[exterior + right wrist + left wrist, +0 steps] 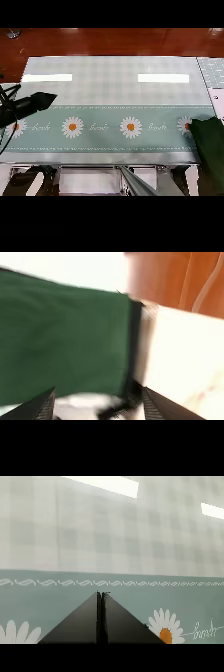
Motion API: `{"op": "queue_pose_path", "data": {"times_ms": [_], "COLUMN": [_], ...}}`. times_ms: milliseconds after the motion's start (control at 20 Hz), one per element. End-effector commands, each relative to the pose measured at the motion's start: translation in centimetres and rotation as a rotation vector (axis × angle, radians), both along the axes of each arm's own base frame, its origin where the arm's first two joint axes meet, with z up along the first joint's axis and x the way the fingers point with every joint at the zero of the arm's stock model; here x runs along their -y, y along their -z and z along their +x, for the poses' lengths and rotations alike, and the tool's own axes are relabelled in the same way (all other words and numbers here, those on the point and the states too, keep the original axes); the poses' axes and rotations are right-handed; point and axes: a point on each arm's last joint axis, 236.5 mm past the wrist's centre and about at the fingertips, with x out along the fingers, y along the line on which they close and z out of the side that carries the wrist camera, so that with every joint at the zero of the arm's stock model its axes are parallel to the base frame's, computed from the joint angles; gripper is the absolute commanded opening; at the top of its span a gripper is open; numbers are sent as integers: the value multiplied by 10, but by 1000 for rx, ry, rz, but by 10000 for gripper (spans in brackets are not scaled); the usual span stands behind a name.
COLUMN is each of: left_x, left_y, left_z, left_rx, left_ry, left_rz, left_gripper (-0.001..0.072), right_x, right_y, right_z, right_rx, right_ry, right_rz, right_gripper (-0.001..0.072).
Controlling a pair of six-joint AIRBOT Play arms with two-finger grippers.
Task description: Fold the shirts.
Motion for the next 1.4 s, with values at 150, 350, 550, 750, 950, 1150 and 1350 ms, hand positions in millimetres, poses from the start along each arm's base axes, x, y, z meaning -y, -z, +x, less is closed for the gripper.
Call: {"op": "queue_pose_path", "data": {"times_ms": [150, 350, 550, 750, 950, 1150, 1350], "left_x": [10, 84, 47, 5, 2, 4, 4], "left_y": [-129, -179, -34, 83, 91, 91, 91], "left_z": [69, 71, 64, 28, 24, 25, 25], "left_rx": [233, 319, -99, -405, -426, -422, -422], "left_ry": [50, 345, 276, 198, 197, 197, 197], "left_rz": [17, 170, 489, 544, 546, 538, 538], "left_gripper": [24, 24, 25, 26, 26, 26, 26], "right_x": [-46, -221, -256, -238, -239, -239, -239], "right_y": [-127, -127, 59, 138, 142, 142, 142], "right_z": [272, 363, 353, 331, 331, 331, 331], "right_rx": [1002, 1056, 268, -42, -53, -53, -53], "right_ry": [-645, -1252, -1414, -1356, -1358, -1358, -1358], "right_rz": [15, 160, 117, 148, 155, 154, 154], "right_gripper": [16, 20, 18, 19, 19, 19, 19]}}
